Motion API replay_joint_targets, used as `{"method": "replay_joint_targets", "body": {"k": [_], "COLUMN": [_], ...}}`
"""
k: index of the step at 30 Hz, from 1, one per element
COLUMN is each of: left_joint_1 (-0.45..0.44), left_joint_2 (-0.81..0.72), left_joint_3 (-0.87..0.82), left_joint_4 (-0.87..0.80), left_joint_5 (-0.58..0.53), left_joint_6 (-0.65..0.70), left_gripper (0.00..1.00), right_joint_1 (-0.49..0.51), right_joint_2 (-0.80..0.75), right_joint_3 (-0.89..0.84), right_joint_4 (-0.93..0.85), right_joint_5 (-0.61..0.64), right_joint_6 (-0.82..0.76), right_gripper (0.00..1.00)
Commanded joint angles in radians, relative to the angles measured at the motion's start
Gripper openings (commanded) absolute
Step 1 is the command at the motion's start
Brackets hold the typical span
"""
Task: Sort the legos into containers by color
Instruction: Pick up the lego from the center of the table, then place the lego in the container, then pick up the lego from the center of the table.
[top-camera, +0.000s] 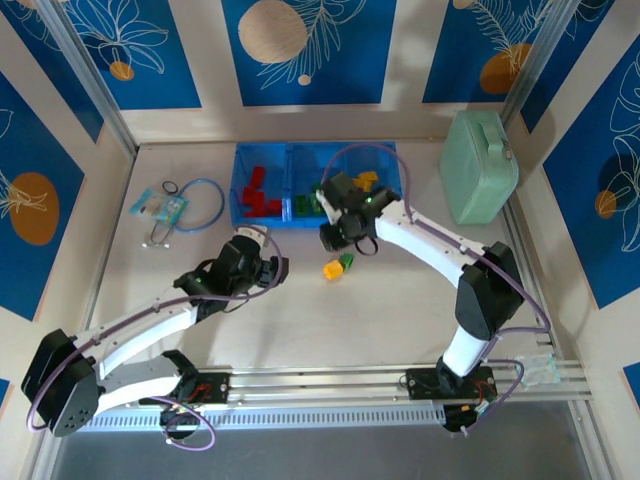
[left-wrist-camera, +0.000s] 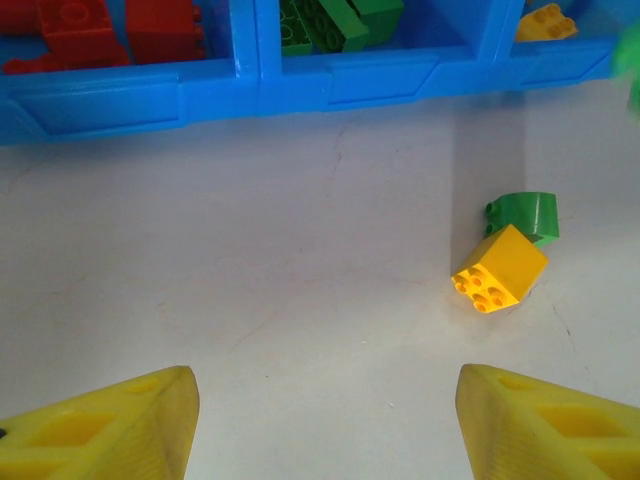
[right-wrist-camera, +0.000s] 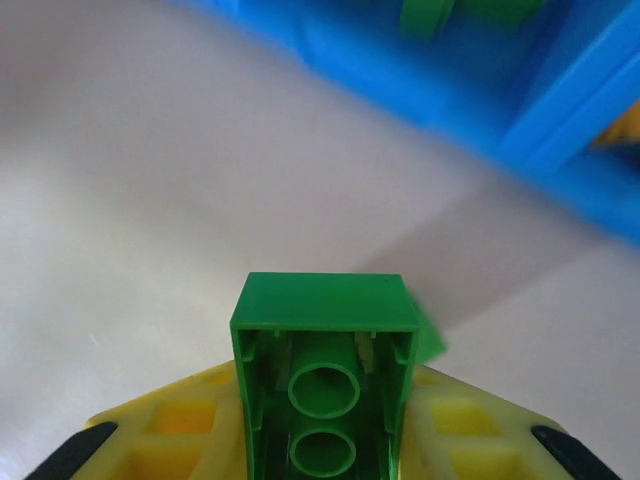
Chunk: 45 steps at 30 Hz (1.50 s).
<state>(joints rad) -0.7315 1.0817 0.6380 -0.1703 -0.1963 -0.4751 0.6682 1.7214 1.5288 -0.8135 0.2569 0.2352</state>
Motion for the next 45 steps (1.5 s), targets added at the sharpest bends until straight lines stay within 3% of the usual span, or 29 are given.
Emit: {"method": "replay_joint_targets", "body": {"k": [1, 11, 12, 13, 14, 16, 24, 35, 40, 45], "left_joint_1": [-0.007, -0.015, -0.016, -0.017, -0.018, -0.020, -0.052, -0.169, -0.171, -0.164], "left_joint_2": [-0.027, -0.207, -0.217, -0.226, -0.230, -0.225, -0.071, 0.350, 0.531, 0.684], "left_joint_3": [-0.035, -0.138, -0.142, -0.145, -0.146, -0.143, -0.085, 0.189, 0.328, 0.460], "left_joint_4": [-0.002, -0.107, -0.113, -0.117, -0.118, -0.110, -0.015, 0.069, 0.078, 0.022], "left_joint_5": [-0.010, -0.018, -0.018, -0.016, -0.014, -0.008, 0.053, 0.138, 0.217, 0.218], "left_joint_6": [-0.034, -0.066, -0.065, -0.066, -0.066, -0.064, -0.030, 0.066, 0.105, 0.152], "left_gripper": [0.68, 0.69, 0.69, 0.69, 0.69, 0.69, 0.71, 0.75, 0.75, 0.75], "right_joint_1": [-0.048, -0.102, -0.102, -0.102, -0.098, -0.084, -0.085, -0.194, -0.265, -0.307], "right_joint_2": [0.132, 0.652, 0.682, 0.710, 0.724, 0.699, 0.333, -0.105, -0.250, -0.344], "right_joint_3": [0.167, 0.904, 0.961, 1.024, 1.073, 1.074, 0.569, -0.177, -0.373, -0.468], "right_joint_4": [-0.050, -0.315, -0.336, -0.358, -0.377, -0.367, -0.133, 0.115, 0.178, 0.188], "right_joint_5": [-0.057, -0.006, 0.007, 0.014, 0.029, 0.063, -0.009, -0.097, -0.155, -0.171], "right_joint_6": [-0.009, -0.041, -0.040, -0.037, -0.028, -0.023, 0.028, 0.194, 0.236, 0.239], "right_gripper": [0.29, 0.30, 0.38, 0.66, 0.82, 0.94, 0.95, 0.92, 0.92, 0.92]}}
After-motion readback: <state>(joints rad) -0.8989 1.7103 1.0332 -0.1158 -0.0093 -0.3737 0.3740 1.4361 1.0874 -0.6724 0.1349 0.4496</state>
